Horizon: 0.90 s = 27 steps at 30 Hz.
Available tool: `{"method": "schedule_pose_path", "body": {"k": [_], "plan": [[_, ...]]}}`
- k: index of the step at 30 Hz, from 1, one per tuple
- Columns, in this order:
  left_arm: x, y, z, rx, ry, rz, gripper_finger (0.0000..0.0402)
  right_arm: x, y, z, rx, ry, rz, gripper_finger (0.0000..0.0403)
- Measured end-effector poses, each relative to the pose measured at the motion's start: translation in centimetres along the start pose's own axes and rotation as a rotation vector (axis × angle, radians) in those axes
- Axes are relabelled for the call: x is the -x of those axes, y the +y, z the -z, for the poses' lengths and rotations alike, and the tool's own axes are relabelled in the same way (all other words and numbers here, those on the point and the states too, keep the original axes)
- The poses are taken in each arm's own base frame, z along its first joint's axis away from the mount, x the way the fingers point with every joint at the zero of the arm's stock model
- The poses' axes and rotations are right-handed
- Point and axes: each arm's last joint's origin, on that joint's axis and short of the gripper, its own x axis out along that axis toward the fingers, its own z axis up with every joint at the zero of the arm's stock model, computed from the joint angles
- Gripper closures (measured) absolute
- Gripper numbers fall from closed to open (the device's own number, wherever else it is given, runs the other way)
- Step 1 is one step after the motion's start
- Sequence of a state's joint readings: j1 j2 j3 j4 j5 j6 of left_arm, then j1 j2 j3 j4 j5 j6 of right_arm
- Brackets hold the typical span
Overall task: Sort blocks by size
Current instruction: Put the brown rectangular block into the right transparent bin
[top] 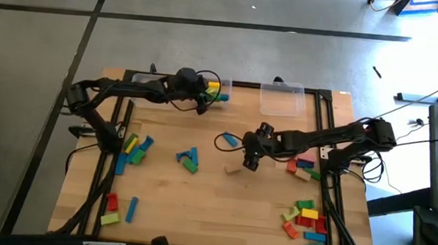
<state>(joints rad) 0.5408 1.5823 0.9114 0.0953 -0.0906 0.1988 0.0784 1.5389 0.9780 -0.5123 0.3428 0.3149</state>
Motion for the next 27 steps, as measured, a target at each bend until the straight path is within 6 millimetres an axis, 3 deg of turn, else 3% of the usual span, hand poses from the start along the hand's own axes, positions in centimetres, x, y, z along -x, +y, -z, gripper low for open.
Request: {"method": "schedule_pose_path", "body": {"k": [7, 14, 20, 27], "plan": [[3.4, -1.5, -0.7, 0.010, -0.110, 0.037, 0.0185, 0.6, 0.3, -0.1, 0.032, 0.029, -0.154, 0.0123], [6.4, -2.8, 1.8, 0.082, -0.247, 0.069, 0.0185, 0.5, 2.0, 0.0, 0.127, -0.055, -0.312, 0.0123], [8.9, -3.4, 3.4, 0.071, -0.295, 0.094, 0.0185, -1.0, 4.0, 0.4, 0.168, -0.108, -0.383, 0.0123], [11.0, -4.0, 3.4, 0.051, -0.352, 0.130, 0.0185, -4.8, 5.3, 1.2, 0.206, -0.064, -0.373, 0.0123]]}}
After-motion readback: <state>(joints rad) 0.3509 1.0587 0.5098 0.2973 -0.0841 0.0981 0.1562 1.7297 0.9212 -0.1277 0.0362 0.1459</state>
